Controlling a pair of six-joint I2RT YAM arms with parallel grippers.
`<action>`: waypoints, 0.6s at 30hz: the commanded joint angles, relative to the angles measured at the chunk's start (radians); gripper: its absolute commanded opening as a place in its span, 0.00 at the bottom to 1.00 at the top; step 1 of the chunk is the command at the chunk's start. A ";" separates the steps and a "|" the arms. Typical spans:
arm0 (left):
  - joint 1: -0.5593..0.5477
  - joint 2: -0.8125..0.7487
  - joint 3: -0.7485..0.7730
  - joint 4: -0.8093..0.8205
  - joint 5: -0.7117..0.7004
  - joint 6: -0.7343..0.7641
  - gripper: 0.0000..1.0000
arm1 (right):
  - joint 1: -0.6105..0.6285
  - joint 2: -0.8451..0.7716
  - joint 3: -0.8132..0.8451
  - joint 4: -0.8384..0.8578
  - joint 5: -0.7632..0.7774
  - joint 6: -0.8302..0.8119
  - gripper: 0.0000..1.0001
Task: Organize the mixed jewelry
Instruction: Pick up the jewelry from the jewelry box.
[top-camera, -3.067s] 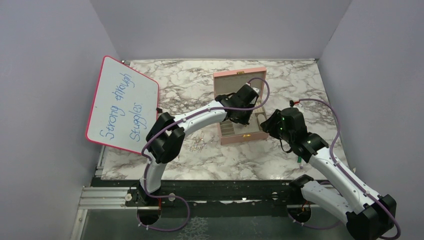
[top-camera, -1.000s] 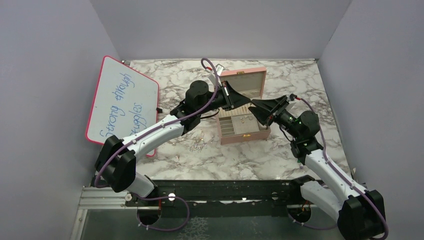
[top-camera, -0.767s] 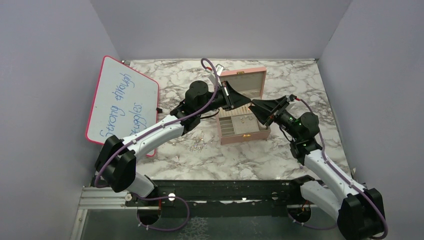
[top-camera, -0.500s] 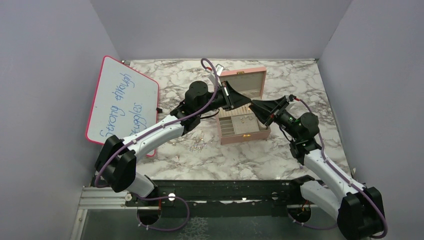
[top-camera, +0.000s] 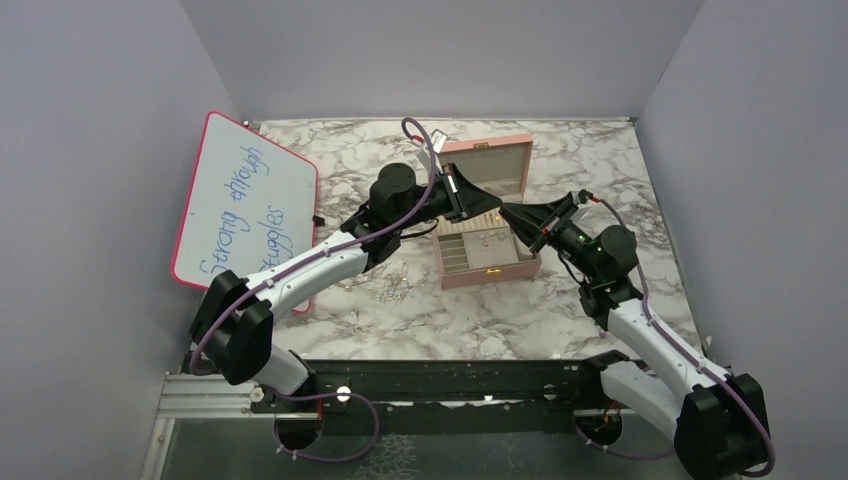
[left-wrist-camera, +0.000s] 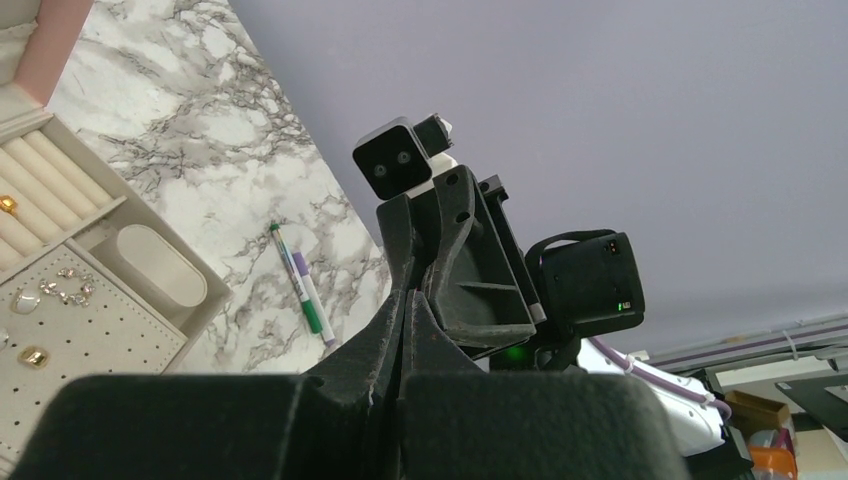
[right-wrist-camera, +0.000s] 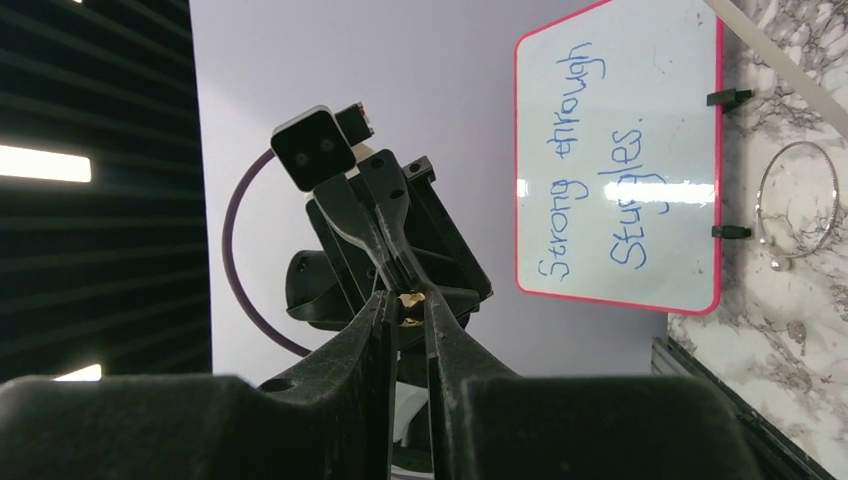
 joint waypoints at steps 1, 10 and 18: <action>0.003 -0.016 -0.015 0.041 0.024 -0.001 0.00 | -0.004 -0.016 0.012 -0.005 0.030 -0.032 0.18; 0.004 -0.020 -0.013 0.041 0.019 0.004 0.00 | -0.004 -0.039 0.034 -0.064 0.048 -0.106 0.13; 0.020 -0.048 -0.031 0.039 0.008 0.002 0.25 | -0.004 -0.059 0.085 -0.256 0.035 -0.233 0.12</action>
